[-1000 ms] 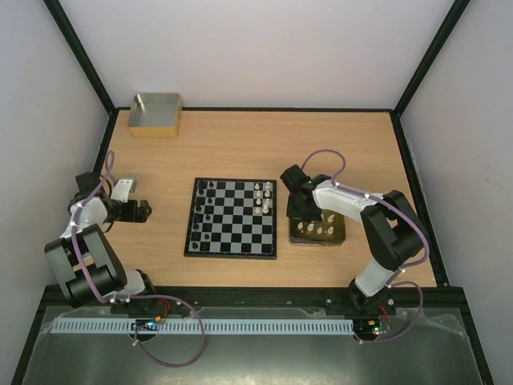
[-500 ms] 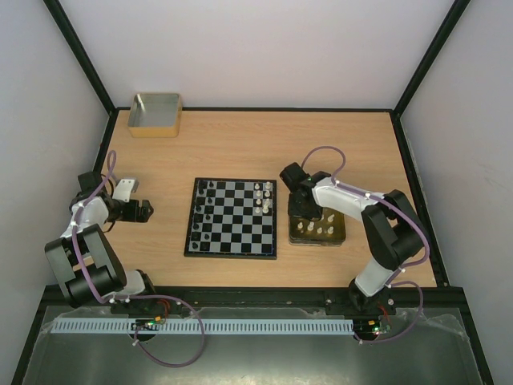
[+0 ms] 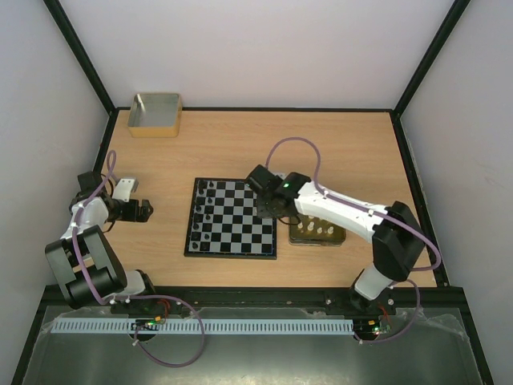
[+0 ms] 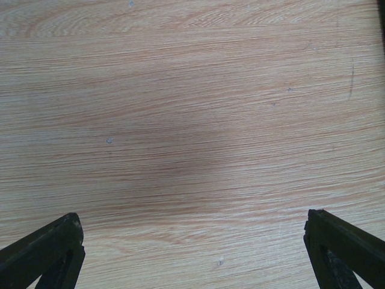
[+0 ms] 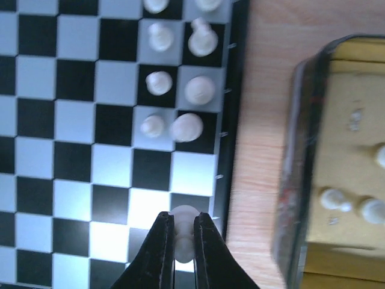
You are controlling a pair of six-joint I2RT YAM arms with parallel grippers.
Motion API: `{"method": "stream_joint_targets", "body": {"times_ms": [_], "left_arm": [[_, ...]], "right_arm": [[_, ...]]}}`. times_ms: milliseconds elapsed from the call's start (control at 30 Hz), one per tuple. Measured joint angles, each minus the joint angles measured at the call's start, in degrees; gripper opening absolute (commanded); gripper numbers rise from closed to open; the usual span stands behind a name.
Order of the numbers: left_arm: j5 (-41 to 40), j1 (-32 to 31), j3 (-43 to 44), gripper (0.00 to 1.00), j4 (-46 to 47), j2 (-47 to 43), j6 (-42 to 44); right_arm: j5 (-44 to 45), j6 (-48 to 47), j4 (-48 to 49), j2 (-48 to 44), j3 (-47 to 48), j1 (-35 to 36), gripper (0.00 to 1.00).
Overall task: Set up the chess pieces on the board
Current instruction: Place the chess piece on the chessboard.
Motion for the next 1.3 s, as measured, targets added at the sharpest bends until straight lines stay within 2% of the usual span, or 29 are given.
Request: {"method": "stream_joint_targets", "body": {"times_ms": [167, 467, 1300], "left_arm": [[0.0, 0.0, -0.2, 1.00, 0.0, -0.2, 0.0], [0.0, 0.0, -1.1, 1.00, 0.0, -1.0, 0.2], [0.2, 0.0, -1.3, 0.99, 0.1, -1.1, 0.2]], "right_arm": [[-1.4, 2.3, 0.5, 4.9, 2.9, 3.8, 0.04], [-2.3, 2.7, 2.4, 13.0, 3.9, 4.0, 0.05], [-1.7, 2.3, 4.2, 17.3, 6.4, 3.6, 0.06]]}}
